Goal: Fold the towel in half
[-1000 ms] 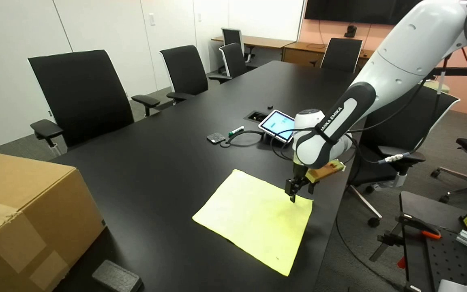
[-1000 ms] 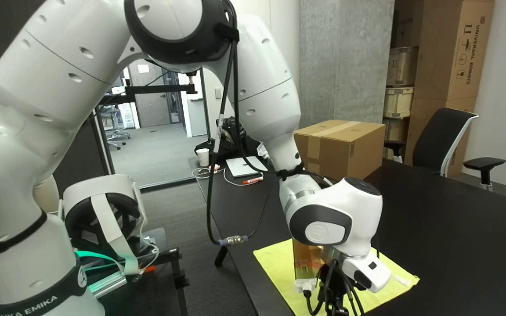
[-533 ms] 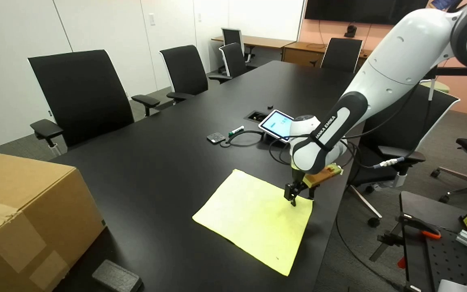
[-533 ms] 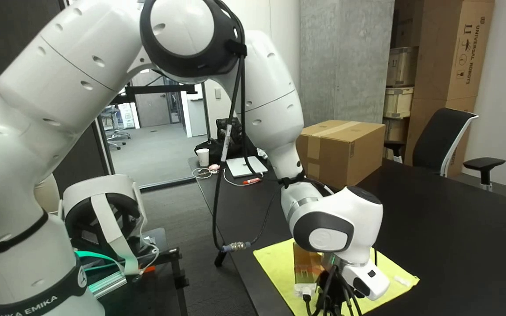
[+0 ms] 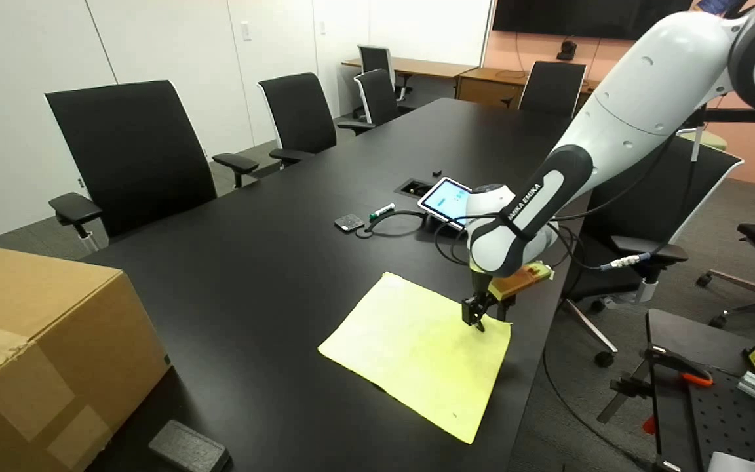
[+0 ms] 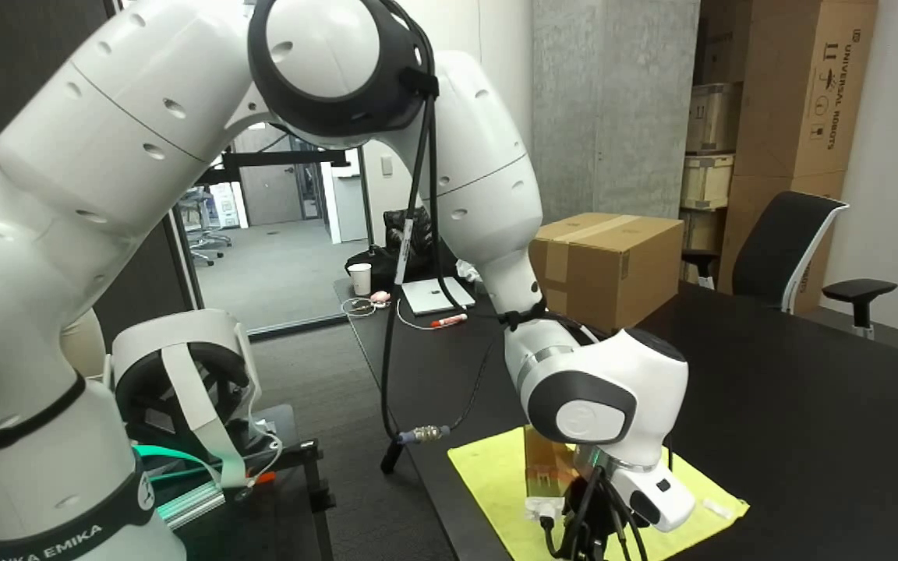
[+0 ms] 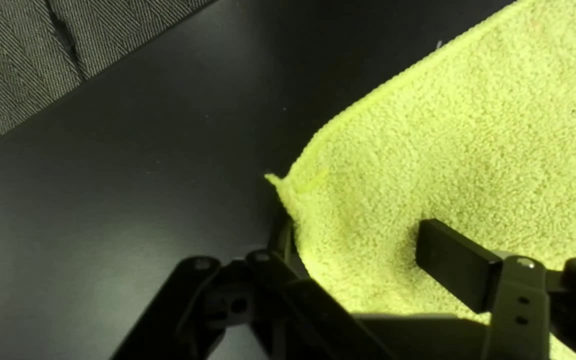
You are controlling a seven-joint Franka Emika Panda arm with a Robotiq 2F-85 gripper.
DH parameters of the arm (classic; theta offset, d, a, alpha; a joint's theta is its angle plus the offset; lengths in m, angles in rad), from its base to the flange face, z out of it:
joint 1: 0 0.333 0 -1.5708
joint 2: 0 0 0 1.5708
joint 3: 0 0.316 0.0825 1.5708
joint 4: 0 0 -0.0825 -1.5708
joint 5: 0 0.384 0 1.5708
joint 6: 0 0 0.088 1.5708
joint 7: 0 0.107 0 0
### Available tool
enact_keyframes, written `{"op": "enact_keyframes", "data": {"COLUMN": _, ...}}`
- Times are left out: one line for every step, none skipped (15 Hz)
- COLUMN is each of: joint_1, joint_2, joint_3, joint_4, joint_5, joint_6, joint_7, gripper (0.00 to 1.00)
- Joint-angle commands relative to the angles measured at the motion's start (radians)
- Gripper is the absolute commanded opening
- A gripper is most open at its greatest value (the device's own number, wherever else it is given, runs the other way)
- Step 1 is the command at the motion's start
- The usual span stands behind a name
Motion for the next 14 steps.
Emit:
{"op": "enact_keyframes", "data": {"joint_1": 0.014, "joint_2": -0.003, "joint_3": -0.01, "joint_4": 0.023, "joint_5": -0.022, "joint_6": -0.058, "joint_7": 0.016, "gripper": 0.52}}
{"op": "enact_keyframes", "data": {"joint_1": 0.013, "joint_2": -0.003, "joint_3": -0.007, "joint_4": 0.028, "joint_5": -0.023, "joint_6": -0.07, "joint_7": 0.013, "gripper": 0.5}}
{"op": "enact_keyframes", "data": {"joint_1": 0.015, "joint_2": -0.004, "joint_3": -0.007, "joint_4": 0.03, "joint_5": -0.025, "joint_6": -0.078, "joint_7": 0.015, "gripper": 0.54}}
{"op": "enact_keyframes", "data": {"joint_1": 0.013, "joint_2": -0.011, "joint_3": -0.003, "joint_4": 0.025, "joint_5": -0.024, "joint_6": -0.086, "joint_7": 0.011, "gripper": 0.51}}
{"op": "enact_keyframes", "data": {"joint_1": 0.015, "joint_2": -0.015, "joint_3": -0.002, "joint_4": 0.021, "joint_5": -0.025, "joint_6": -0.091, "joint_7": 0.01, "gripper": 0.49}}
{"op": "enact_keyframes", "data": {"joint_1": 0.017, "joint_2": -0.016, "joint_3": -0.001, "joint_4": 0.02, "joint_5": -0.027, "joint_6": -0.098, "joint_7": 0.01, "gripper": 0.48}}
{"op": "enact_keyframes", "data": {"joint_1": 0.021, "joint_2": -0.023, "joint_3": -0.001, "joint_4": 0.015, "joint_5": -0.031, "joint_6": -0.104, "joint_7": 0.008, "gripper": 0.42}}
{"op": "enact_keyframes", "data": {"joint_1": 0.025, "joint_2": -0.031, "joint_3": -0.002, "joint_4": 0.01, "joint_5": -0.036, "joint_6": -0.109, "joint_7": 0.007, "gripper": 0.24}}
{"op": "enact_keyframes", "data": {"joint_1": 0.028, "joint_2": -0.033, "joint_3": -0.002, "joint_4": 0.011, "joint_5": -0.04, "joint_6": -0.115, "joint_7": 0.006, "gripper": 0.17}}
{"op": "enact_keyframes", "data": {"joint_1": 0.03, "joint_2": -0.039, "joint_3": -0.001, "joint_4": 0.01, "joint_5": -0.042, "joint_6": -0.121, "joint_7": 0.006, "gripper": 0.08}}
{"op": "enact_keyframes", "data": {"joint_1": 0.033, "joint_2": -0.044, "joint_3": 0.0, "joint_4": 0.01, "joint_5": -0.044, "joint_6": -0.126, "joint_7": 0.005, "gripper": 0.08}}
{"op": "enact_keyframes", "data": {"joint_1": 0.037, "joint_2": -0.051, "joint_3": -0.001, "joint_4": 0.007, "joint_5": -0.048, "joint_6": -0.136, "joint_7": 0.004, "gripper": 0.07}}
{"op": "enact_keyframes", "data": {"joint_1": 0.039, "joint_2": -0.054, "joint_3": -0.001, "joint_4": 0.008, "joint_5": -0.051, "joint_6": -0.142, "joint_7": 0.003, "gripper": 0.04}}
{"op": "enact_keyframes", "data": {"joint_1": 0.041, "joint_2": -0.06, "joint_3": 0.0, "joint_4": 0.008, "joint_5": -0.054, "joint_6": -0.15, "joint_7": 0.002, "gripper": 0.08}}
